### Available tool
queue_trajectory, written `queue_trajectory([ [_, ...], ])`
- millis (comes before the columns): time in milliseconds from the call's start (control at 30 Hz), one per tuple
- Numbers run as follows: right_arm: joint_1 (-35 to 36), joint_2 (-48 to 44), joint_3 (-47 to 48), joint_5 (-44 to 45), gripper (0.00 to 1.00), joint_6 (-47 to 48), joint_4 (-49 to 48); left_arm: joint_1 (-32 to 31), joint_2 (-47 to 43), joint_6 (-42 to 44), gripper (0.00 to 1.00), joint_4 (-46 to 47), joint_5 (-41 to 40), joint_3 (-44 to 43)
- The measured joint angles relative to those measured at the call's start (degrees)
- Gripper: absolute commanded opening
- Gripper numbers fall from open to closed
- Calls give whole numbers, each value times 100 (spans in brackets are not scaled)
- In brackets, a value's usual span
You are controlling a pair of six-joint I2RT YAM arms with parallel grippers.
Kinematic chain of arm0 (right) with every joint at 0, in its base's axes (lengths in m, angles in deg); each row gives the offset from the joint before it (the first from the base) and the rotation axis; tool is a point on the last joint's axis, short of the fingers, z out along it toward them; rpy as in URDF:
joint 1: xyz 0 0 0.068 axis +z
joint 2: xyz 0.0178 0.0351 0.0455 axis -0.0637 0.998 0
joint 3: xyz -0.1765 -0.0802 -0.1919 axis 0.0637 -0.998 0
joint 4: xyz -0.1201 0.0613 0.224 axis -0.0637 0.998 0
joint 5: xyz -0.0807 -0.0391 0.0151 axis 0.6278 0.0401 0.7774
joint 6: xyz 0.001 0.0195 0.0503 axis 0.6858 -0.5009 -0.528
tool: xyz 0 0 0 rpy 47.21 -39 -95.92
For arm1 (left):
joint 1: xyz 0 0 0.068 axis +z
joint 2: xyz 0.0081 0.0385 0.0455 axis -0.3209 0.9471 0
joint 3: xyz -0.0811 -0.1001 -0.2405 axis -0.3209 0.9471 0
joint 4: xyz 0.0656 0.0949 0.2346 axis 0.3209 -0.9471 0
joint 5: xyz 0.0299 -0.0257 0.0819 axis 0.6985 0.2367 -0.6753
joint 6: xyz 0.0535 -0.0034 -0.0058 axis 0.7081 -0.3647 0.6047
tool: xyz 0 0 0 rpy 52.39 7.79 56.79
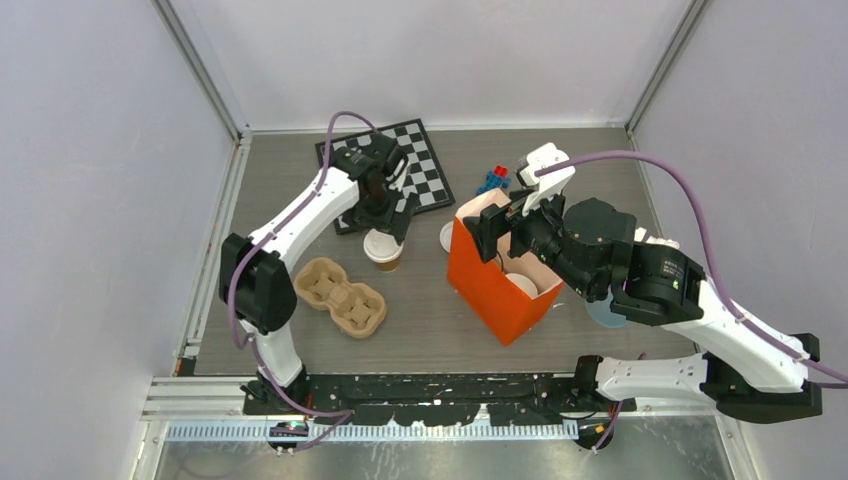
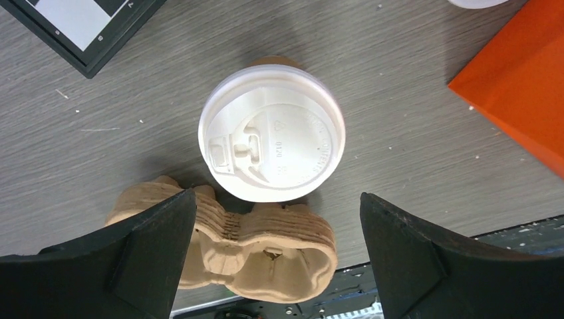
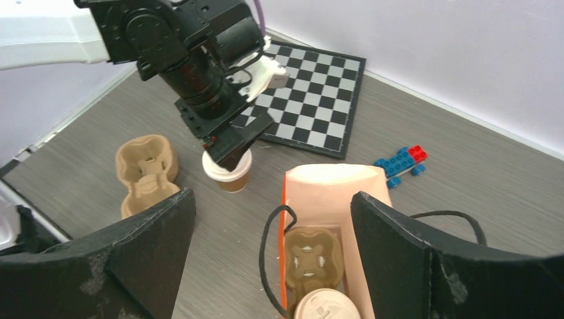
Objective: Pack the takeout coffee
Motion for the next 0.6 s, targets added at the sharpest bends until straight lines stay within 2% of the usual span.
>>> queue_trajectory([
  [333, 0, 59, -9, 293, 93, 426, -2, -33, -841, 160, 94, 1305, -323, 1696],
  [600, 0, 247, -9, 293, 93, 522, 0, -48, -1314, 229, 93, 2197, -284, 2234],
])
